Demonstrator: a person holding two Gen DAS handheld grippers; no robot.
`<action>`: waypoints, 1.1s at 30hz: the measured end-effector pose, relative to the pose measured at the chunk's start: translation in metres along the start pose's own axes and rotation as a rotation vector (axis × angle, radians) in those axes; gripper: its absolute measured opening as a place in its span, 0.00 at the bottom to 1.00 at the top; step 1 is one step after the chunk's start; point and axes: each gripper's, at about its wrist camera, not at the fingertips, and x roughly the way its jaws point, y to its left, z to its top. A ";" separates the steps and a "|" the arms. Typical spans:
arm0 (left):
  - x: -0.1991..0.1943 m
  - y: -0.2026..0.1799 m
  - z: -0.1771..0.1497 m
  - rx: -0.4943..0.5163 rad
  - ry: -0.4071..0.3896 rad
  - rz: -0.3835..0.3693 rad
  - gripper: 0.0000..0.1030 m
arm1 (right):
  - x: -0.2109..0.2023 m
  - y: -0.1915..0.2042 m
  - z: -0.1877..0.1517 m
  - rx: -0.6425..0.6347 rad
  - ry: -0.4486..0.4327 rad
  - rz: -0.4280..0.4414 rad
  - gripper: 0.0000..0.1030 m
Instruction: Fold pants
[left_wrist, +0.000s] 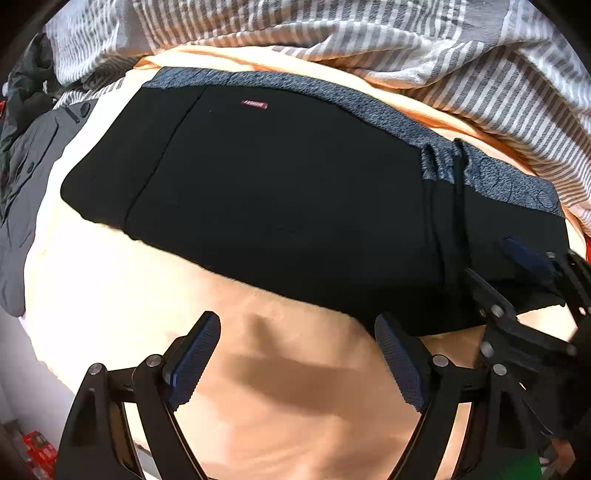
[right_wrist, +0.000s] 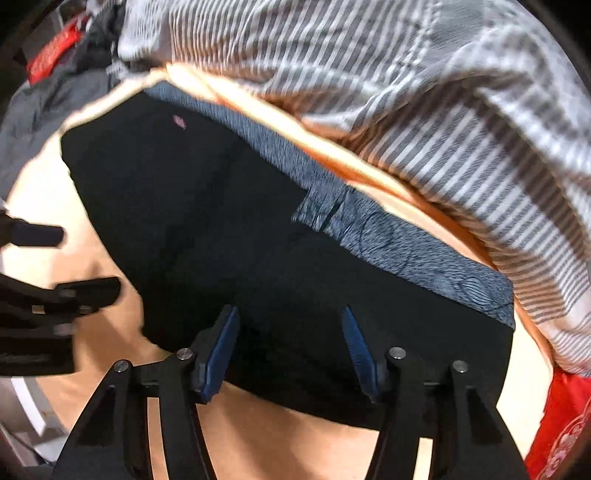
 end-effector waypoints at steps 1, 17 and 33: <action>0.000 0.002 -0.001 -0.005 0.002 0.001 0.84 | 0.006 0.001 -0.001 -0.003 0.017 0.010 0.36; -0.003 0.006 -0.002 -0.026 0.005 0.009 0.84 | -0.005 -0.005 -0.004 0.160 0.072 0.183 0.35; -0.011 0.002 0.003 -0.054 -0.005 -0.093 0.84 | -0.026 -0.045 0.000 0.403 0.065 0.295 0.35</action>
